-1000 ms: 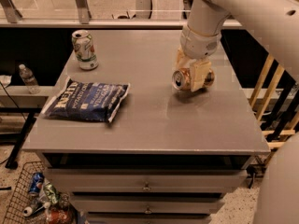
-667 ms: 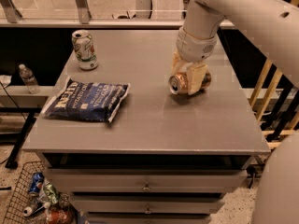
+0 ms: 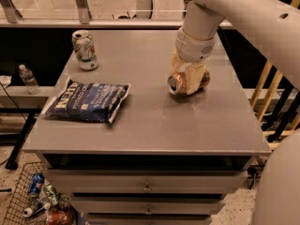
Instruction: Knock orange can over
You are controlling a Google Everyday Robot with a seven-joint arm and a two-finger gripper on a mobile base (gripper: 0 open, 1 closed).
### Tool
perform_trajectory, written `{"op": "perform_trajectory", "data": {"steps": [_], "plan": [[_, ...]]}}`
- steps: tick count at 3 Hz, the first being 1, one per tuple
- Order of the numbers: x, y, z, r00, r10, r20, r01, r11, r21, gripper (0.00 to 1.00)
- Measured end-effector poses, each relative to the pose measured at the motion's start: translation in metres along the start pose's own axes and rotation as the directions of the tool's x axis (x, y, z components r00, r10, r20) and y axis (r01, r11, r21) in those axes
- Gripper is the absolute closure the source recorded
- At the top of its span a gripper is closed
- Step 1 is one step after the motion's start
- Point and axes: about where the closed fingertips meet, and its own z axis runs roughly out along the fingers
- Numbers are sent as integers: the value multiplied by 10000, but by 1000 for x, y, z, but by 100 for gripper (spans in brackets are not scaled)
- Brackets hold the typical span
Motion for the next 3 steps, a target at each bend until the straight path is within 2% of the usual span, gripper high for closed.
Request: {"op": "perform_trajectory", "data": {"steps": [2, 3], "plan": [[0, -6, 4, 10000, -12, -3, 12, 9999, 172, 12], [0, -8, 5, 10000, -18, -2, 18, 9997, 231, 0]]}}
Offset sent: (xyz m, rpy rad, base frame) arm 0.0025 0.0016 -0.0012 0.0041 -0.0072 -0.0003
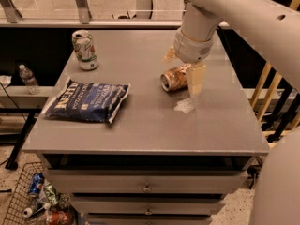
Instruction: Knock orange can over
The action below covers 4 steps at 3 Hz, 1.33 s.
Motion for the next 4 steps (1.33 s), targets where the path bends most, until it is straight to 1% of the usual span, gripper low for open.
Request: {"op": "perform_trajectory", "data": {"steps": [1, 2, 3, 4], "plan": [[2, -1, 0, 9999, 163, -16, -163, 9998, 107, 0], [8, 2, -22, 9936, 819, -784, -791, 9961, 381, 0], [22, 16, -71, 9496, 2156, -2277, -1931, 9742, 1170, 0], [21, 13, -65, 9558, 2023, -2135, -1817, 9769, 1124, 0]]}}
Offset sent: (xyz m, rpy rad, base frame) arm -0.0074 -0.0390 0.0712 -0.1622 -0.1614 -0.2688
